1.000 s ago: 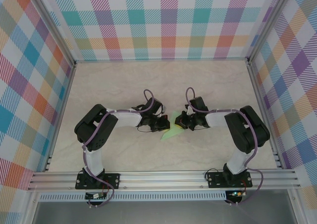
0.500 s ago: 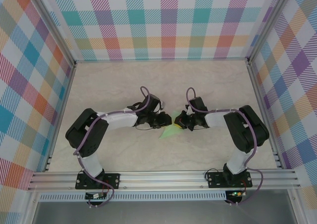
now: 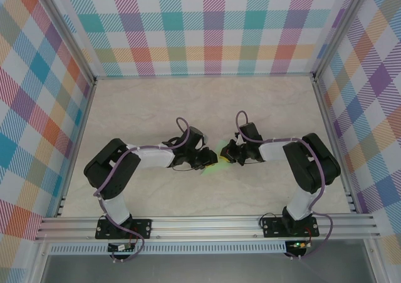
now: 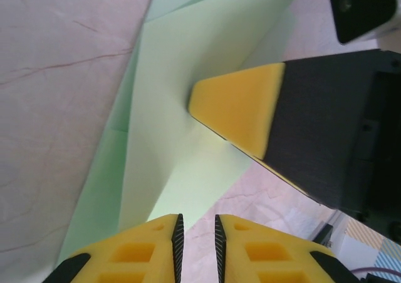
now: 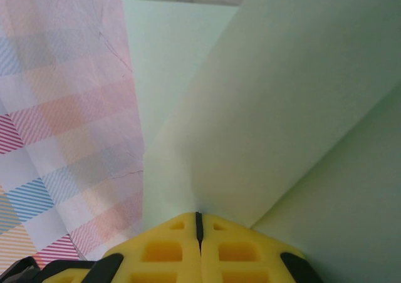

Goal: Fold a paper plane with a square sheet of paper (pick it up from the middle)
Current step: Fourth fold the wing at the center of the table.

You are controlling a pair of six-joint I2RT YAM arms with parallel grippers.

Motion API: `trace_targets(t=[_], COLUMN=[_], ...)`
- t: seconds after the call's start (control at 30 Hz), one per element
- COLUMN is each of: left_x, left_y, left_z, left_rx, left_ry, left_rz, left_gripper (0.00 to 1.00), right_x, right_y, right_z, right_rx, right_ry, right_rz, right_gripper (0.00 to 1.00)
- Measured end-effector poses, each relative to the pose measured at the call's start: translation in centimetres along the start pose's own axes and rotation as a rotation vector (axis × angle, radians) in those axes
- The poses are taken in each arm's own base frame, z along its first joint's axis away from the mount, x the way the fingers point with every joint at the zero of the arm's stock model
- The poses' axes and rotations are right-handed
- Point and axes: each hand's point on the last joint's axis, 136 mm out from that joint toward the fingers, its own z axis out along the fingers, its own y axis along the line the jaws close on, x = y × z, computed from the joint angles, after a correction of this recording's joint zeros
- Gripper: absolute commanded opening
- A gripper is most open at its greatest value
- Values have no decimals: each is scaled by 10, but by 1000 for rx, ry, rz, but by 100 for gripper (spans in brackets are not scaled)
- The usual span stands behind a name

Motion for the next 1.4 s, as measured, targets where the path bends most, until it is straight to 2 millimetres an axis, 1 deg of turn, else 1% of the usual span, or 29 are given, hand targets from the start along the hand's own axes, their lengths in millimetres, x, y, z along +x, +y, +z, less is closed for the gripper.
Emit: trace_targets(t=[0.27,0.73,0.93,1.2,1.4], left_x=[-1,0,3,8,13], left_y=[12,24,21,10,10], left_z=[2,1,1,-2,-1], left_rx=[-38,-90,-79,-43,-43], left_ry=[-23,-28,-9,14,27], left_rz=[-24,-37,-20,-8,-14], left_gripper=[20,18,19,19,20], right_x=[0,0,0,0,0], right_y=[0,-1,-1,-1,-1], right_z=[0,0,0,0,0], right_rx=[2,4,4,5,7], right_ry=[-1,-1,-1,-1,-1], right_rz=[0,1,1,-1,-1], right_gripper=[5,5,5,5,4])
